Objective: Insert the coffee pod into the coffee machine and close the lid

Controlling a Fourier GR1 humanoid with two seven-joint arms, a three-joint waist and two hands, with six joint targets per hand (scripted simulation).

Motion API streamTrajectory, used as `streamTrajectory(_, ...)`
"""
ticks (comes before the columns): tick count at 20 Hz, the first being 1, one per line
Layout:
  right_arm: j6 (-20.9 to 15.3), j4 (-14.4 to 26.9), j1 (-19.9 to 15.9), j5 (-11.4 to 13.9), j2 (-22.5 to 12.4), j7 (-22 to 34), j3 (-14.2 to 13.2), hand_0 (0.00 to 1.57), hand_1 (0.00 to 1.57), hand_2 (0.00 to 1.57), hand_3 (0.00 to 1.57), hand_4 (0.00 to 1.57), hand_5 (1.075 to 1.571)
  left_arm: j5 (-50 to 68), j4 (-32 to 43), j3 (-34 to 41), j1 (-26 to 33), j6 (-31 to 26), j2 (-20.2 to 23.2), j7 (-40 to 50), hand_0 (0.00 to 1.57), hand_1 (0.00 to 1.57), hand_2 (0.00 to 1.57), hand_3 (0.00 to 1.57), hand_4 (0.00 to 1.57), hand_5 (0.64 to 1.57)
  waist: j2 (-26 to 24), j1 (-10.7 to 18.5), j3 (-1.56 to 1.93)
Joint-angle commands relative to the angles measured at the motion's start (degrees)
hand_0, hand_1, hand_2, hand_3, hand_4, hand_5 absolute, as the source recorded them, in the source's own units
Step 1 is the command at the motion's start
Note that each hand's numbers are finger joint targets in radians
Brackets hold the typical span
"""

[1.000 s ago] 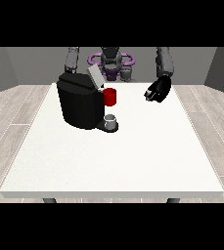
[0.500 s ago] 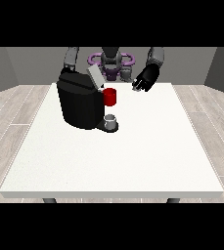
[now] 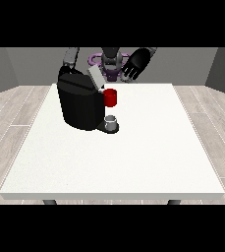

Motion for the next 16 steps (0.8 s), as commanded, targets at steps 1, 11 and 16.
streamTrajectory(1,-0.27,-4.0,-0.38,0.93,0.67,0.41,1.7,0.0,0.0,0.0,0.0,0.0,1.571,1.85,1.98,4.52,-4.94,-0.58,3.14,2.16,1.2,1.2,1.24,1.26,0.49,1.571,1.63,-4.49,-0.02)
streamTrajectory(11,-0.38,-8.48,-4.4,0.52,0.45,4.02,1.14,0.0,0.0,0.0,0.0,0.27,1.571,0.14,3.9,5.46,-10.24,0.05,6.7,1.68,1.22,1.22,1.29,1.24,0.48,1.571,7.43,-7.06,-0.01)
streamTrajectory(16,1.02,-5.73,-10.22,-1.53,-3.53,3.94,-3.65,0.0,0.0,0.0,0.0,0.0,1.571,-0.08,2.94,4.58,-13.05,-0.1,4.47,2.42,1.26,1.26,1.3,1.24,0.49,1.571,11.33,-5.16,0.01)
